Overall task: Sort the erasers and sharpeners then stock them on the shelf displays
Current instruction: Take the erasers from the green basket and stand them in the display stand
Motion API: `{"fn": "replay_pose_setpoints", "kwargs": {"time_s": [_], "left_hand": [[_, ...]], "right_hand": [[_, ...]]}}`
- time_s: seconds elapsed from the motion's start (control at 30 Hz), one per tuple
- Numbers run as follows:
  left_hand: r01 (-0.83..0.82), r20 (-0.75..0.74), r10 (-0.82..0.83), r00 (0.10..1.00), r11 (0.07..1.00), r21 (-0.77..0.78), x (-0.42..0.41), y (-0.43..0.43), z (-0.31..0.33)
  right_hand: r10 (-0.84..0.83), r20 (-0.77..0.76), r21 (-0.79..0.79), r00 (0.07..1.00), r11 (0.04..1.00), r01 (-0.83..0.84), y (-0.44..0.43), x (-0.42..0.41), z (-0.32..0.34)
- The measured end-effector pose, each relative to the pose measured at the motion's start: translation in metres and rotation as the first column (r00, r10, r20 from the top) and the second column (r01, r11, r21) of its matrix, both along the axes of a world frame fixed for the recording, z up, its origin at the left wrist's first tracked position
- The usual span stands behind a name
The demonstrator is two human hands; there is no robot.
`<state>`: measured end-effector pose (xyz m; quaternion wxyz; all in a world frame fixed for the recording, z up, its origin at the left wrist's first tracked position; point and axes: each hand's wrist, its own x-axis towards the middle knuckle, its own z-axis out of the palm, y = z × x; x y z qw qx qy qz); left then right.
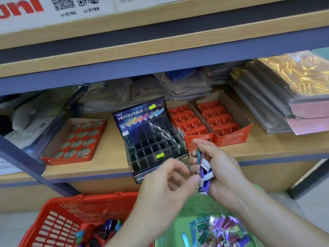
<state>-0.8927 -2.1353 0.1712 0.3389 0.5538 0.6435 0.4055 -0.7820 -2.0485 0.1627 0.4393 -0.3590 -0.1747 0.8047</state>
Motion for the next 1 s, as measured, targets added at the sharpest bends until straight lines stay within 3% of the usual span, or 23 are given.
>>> {"fn": "replay_pose_setpoints", "kwargs": {"time_s": [0.07,0.17,0.33,0.47,0.6,0.7,0.83,1.0], "left_hand": [[0.011,0.102,-0.005,0.995,0.998,-0.057,0.023,-0.008,-0.012],[-0.105,0.245,0.115,0.962,0.993,-0.057,0.034,-0.007,-0.019],[-0.169,0.309,0.156,0.938,0.985,0.016,0.036,-0.009,-0.017],[-0.198,0.446,0.164,0.88,0.98,0.031,0.028,-0.013,-0.011],[-0.295,0.627,0.245,0.739,0.955,-0.026,0.013,-0.007,-0.006],[-0.297,0.679,0.241,0.694,0.954,-0.035,0.008,0.0,-0.005],[-0.226,0.613,0.205,0.763,0.973,-0.044,0.009,0.005,-0.008],[-0.219,0.222,0.205,0.953,0.975,0.04,-0.001,0.007,-0.02]], "right_hand": [[-0.064,0.01,0.004,0.998,0.998,0.064,-0.001,-0.001,0.001],[-0.13,0.0,-0.003,0.991,0.991,0.13,-0.001,0.004,0.001],[-0.202,-0.025,-0.011,0.979,0.979,0.202,0.002,0.012,0.005],[-0.234,-0.013,-0.052,0.972,0.971,0.233,0.02,0.028,0.009],[0.084,0.037,0.029,0.996,0.996,-0.085,0.024,0.042,0.011],[0.358,0.147,0.199,0.922,0.903,-0.382,0.011,0.036,0.013],[0.343,0.319,0.316,0.884,0.84,-0.441,0.001,0.02,0.008],[0.277,0.466,0.406,0.841,0.777,-0.481,-0.002,0.018,0.006]]}}
